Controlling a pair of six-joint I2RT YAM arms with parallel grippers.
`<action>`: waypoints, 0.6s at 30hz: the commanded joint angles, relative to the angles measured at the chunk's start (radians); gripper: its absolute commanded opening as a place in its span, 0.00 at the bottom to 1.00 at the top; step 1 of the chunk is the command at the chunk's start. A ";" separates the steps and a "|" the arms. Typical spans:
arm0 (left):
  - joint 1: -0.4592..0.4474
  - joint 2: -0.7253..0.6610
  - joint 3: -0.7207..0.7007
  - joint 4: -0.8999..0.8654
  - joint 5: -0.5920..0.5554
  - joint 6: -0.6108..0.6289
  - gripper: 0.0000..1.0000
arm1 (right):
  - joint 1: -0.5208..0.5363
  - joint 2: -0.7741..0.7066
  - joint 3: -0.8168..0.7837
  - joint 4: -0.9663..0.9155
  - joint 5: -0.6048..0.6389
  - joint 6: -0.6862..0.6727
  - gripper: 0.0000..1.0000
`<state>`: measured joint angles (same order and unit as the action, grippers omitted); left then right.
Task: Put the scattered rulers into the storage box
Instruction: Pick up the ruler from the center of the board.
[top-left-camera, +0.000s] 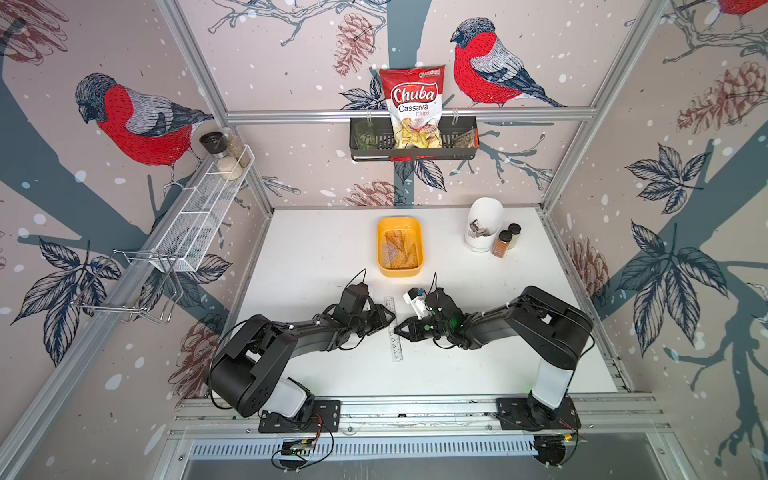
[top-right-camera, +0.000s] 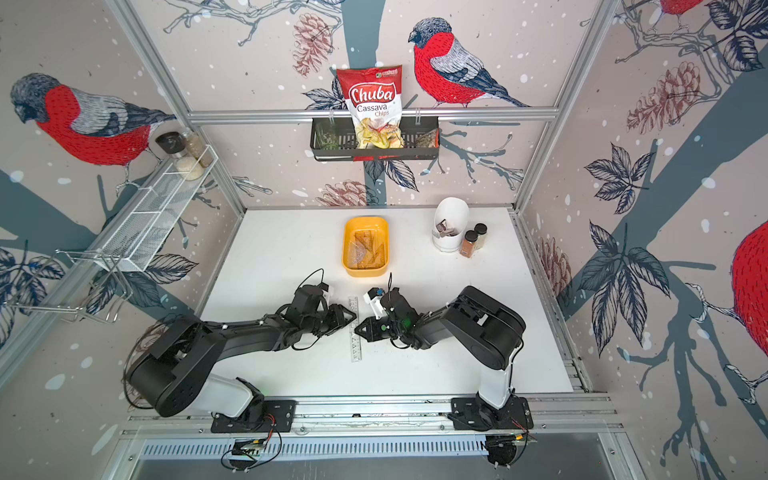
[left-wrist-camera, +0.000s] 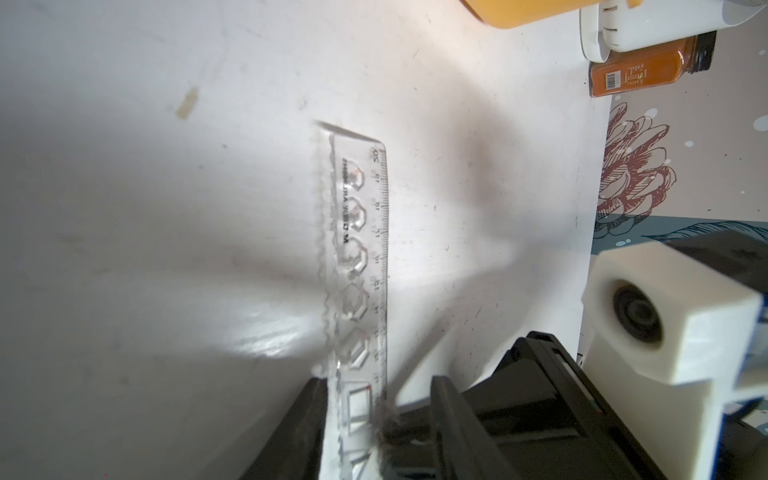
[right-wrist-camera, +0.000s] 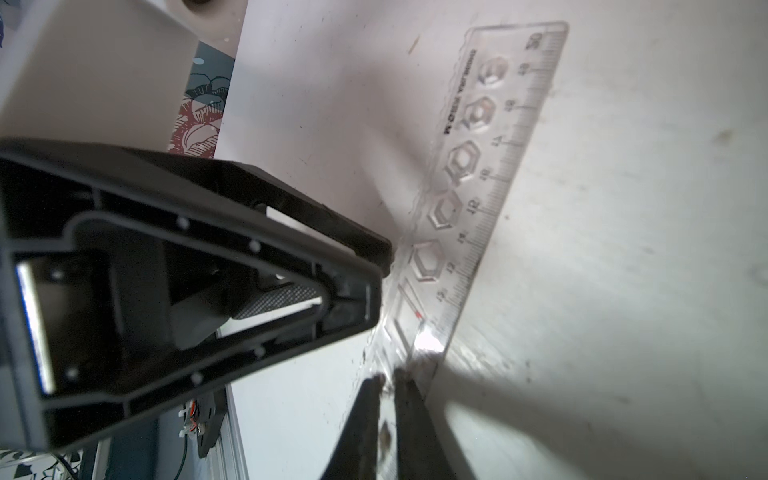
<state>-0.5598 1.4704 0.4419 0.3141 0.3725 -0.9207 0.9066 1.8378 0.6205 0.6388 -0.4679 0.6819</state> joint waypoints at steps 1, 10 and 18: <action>-0.010 0.014 0.001 -0.115 -0.046 -0.009 0.46 | -0.003 0.006 -0.010 -0.101 0.032 -0.015 0.17; -0.044 0.047 0.005 -0.083 -0.038 -0.032 0.46 | -0.009 0.042 0.001 -0.098 0.031 -0.021 0.17; -0.050 0.017 -0.013 -0.082 -0.045 -0.044 0.40 | -0.042 0.028 -0.028 -0.061 0.011 0.002 0.17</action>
<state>-0.6048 1.4872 0.4408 0.3492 0.3367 -0.9554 0.8711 1.8683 0.6090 0.6975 -0.5014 0.6800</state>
